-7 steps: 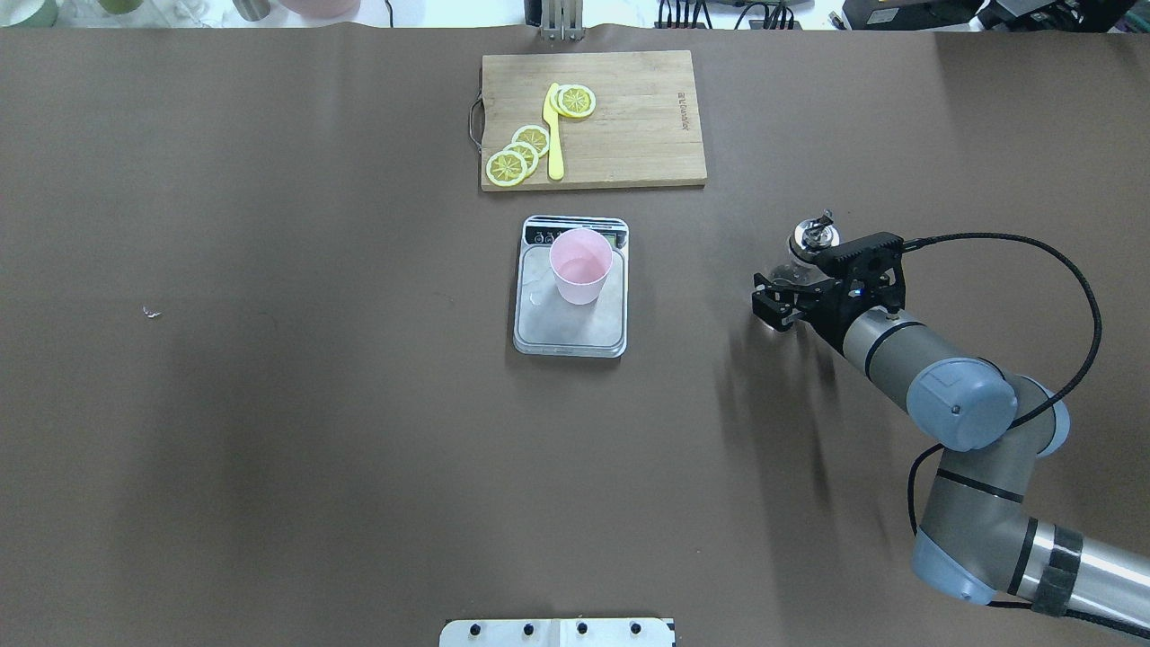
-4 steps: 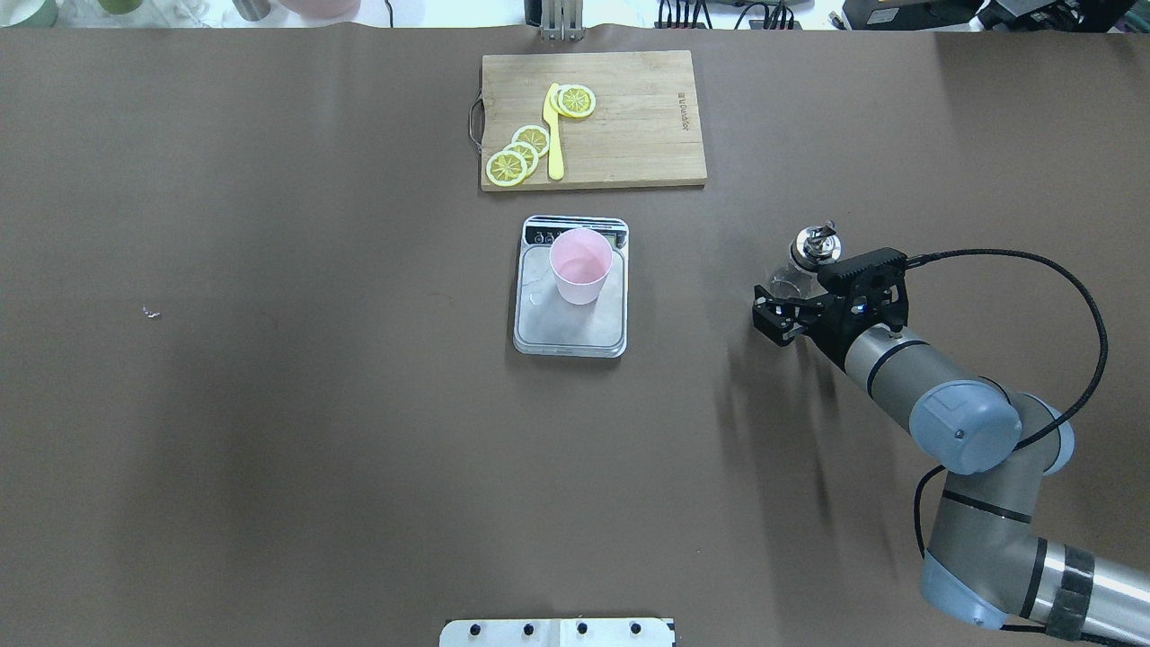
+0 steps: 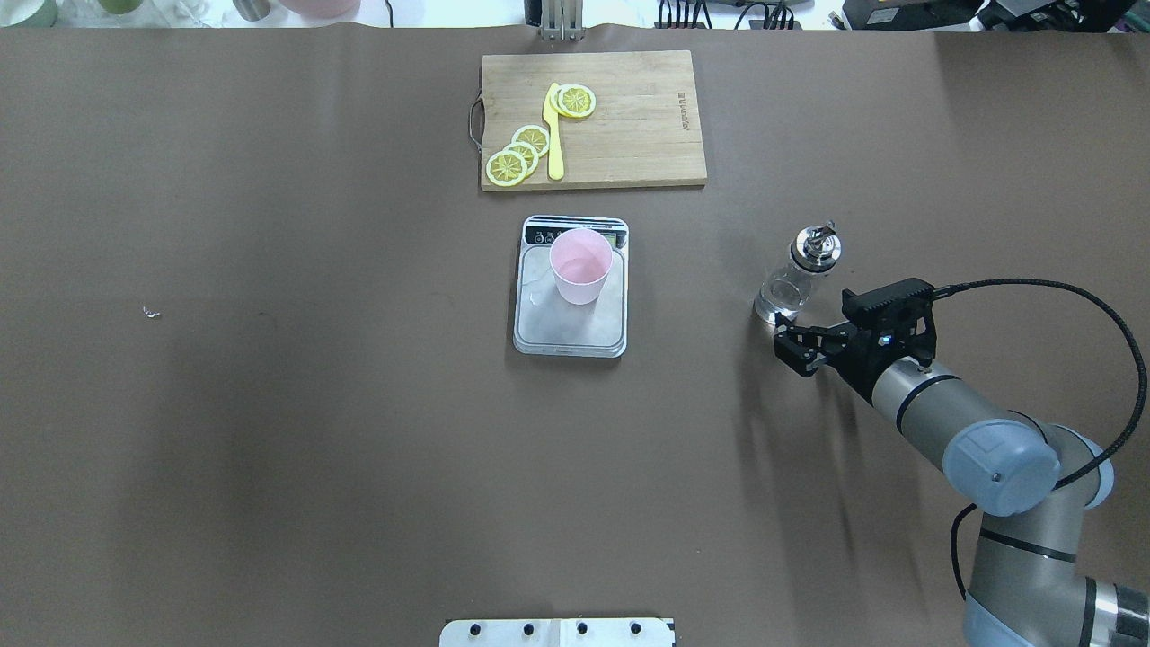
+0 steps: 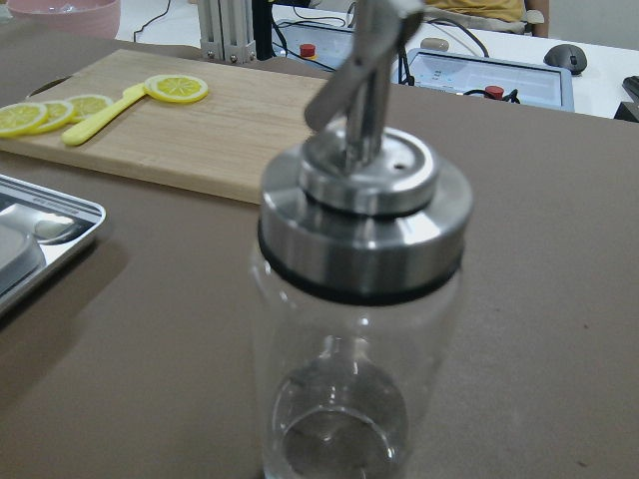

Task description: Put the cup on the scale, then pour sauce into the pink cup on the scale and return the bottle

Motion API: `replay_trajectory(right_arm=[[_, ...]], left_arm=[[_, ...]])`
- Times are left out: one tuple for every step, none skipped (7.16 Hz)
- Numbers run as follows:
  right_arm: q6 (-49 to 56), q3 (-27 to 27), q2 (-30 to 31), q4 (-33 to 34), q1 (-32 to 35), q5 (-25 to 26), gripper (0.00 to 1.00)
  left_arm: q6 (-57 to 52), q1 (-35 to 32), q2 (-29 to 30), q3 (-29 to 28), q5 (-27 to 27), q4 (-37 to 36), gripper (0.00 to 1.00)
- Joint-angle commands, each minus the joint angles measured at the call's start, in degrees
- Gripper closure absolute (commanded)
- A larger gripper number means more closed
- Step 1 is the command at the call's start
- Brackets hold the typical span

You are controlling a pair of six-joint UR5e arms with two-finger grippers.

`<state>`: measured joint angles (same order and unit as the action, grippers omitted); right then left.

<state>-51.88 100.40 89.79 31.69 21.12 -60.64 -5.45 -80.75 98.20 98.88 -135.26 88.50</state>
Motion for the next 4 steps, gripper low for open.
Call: replay_trajectory(right_arm=[[-1.90, 0.85, 2.67, -0.14, -5.27, 4.80, 0.00], [-1.13, 1.90, 5.46, -0.23, -5.47, 3.70, 0.00], [-1.03, 7.48, 9.92, -0.32, -5.22, 0.55, 0.00], [-0.94, 12.32, 15.19, -0.32, -5.04, -0.61, 0.00]], left_arm=[[-0.09, 0.06, 0.14, -0.09, 0.09, 0.00, 0.02], [-0.18, 0.06, 0.32, -0.09, 0.00, 0.00, 0.02], [-0.18, -0.02, 0.32, -0.09, 0.09, 0.00, 0.02], [-0.18, -0.02, 0.32, -0.09, 0.00, 0.00, 0.02]])
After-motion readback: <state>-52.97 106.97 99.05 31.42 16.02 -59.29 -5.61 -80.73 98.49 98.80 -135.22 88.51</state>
